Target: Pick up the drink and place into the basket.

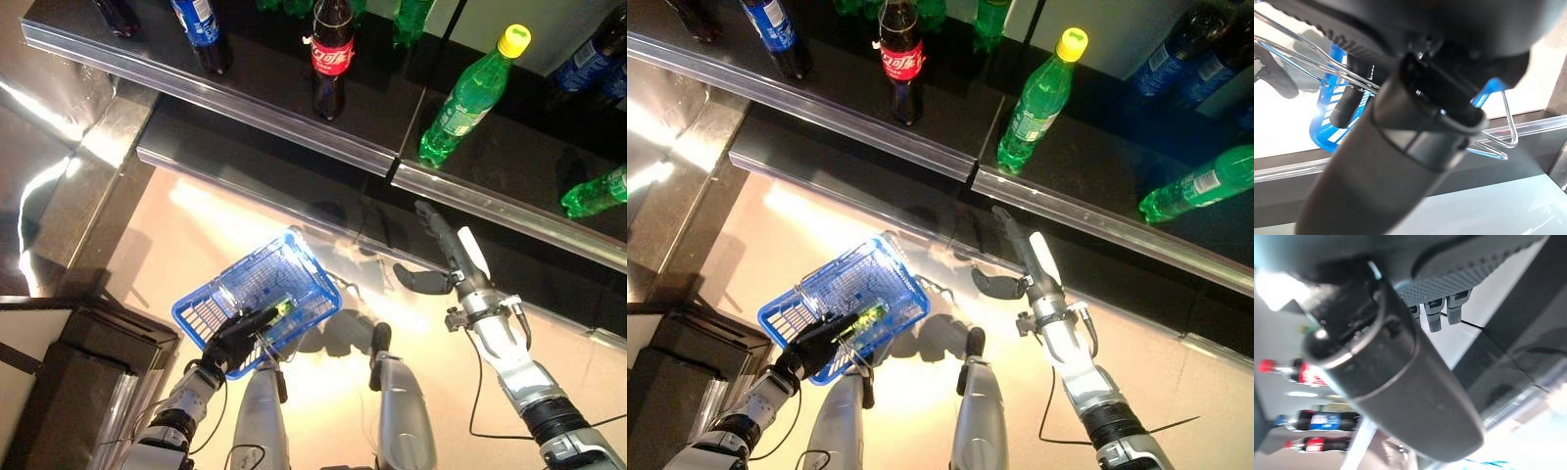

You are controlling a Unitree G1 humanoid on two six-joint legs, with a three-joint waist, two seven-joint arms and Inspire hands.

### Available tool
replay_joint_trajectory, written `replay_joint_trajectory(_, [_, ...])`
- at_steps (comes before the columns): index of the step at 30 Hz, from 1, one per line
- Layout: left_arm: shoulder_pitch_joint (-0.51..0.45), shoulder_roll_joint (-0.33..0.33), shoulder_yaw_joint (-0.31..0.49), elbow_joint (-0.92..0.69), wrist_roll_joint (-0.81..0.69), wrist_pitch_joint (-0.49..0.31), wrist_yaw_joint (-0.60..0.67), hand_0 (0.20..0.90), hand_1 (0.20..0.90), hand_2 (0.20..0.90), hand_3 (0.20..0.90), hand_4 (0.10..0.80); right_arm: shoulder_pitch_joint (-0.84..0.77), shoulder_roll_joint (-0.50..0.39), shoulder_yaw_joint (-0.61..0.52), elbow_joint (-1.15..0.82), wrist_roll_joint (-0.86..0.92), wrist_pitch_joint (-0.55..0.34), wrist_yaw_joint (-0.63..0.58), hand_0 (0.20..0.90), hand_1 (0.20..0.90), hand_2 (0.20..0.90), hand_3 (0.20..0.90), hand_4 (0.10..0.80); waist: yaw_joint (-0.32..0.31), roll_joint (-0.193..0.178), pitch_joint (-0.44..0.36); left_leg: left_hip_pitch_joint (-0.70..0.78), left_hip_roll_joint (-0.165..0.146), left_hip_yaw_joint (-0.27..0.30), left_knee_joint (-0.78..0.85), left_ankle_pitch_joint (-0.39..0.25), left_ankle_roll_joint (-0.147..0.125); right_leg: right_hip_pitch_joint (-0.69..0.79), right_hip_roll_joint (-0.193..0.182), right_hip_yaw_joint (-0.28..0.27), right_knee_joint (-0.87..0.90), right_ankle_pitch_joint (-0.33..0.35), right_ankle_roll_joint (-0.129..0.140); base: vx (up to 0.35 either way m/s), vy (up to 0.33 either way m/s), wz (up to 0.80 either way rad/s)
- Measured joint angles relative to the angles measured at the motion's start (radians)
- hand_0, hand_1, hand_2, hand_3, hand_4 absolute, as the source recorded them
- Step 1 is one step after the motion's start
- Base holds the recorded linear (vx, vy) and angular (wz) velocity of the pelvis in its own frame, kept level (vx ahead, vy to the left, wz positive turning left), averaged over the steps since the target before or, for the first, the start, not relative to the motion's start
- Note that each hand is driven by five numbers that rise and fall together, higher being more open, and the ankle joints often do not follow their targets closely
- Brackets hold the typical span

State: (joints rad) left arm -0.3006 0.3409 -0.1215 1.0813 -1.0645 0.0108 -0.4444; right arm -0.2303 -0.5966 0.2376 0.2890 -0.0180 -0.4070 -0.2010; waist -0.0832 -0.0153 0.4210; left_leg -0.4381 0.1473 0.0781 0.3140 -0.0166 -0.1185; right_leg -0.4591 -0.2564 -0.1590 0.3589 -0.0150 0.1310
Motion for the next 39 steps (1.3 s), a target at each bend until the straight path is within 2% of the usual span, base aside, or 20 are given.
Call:
replay_joint_trajectory(8, [0.004,-0.001,0.016,0.002,0.000,-0.004,-0.001,0.300,0.300,0.300,0.200,0.100,0.003,0.002,-0.053,-0.074,0.090,-0.067,-0.021,0.900,0.900,0.900,0.900,0.800,-0.006,0.002,0.005,0.004,0.002,0.003,-0.001,0.000,-0.001,0.006,0.003,0.001,-0.007,0.003,0.000,0.013,0.001,0.00])
replay_joint_trajectory(10, [0.004,-0.002,0.018,0.001,0.000,-0.006,-0.002,0.300,0.300,0.300,0.200,0.100,0.005,0.002,-0.079,-0.075,0.130,-0.079,-0.021,0.900,0.900,0.900,0.900,0.800,-0.005,0.001,0.028,0.026,0.001,0.004,-0.003,0.000,-0.001,0.028,0.003,0.000,-0.012,0.004,0.002,0.036,0.005,-0.01])
replay_joint_trajectory(17, [0.009,-0.003,0.017,0.000,0.001,-0.007,-0.002,0.300,0.300,0.300,0.200,0.100,0.004,0.002,-0.131,-0.116,0.228,-0.082,-0.021,0.900,0.900,0.900,0.900,0.800,-0.009,0.011,0.041,0.039,0.002,0.012,-0.015,0.000,-0.002,0.036,0.004,0.004,-0.019,0.004,0.002,0.014,-0.003,-0.02])
replay_joint_trajectory(39, [0.016,-0.017,0.015,-0.005,0.022,-0.017,-0.001,0.300,0.300,0.300,0.200,0.100,-0.132,0.002,-0.142,-0.106,0.517,-0.080,0.058,0.900,0.900,0.900,0.900,0.800,0.001,0.020,0.065,0.070,0.003,0.021,-0.019,-0.001,-0.001,0.079,0.006,0.000,-0.049,0.019,0.006,-0.001,-0.005,0.00])
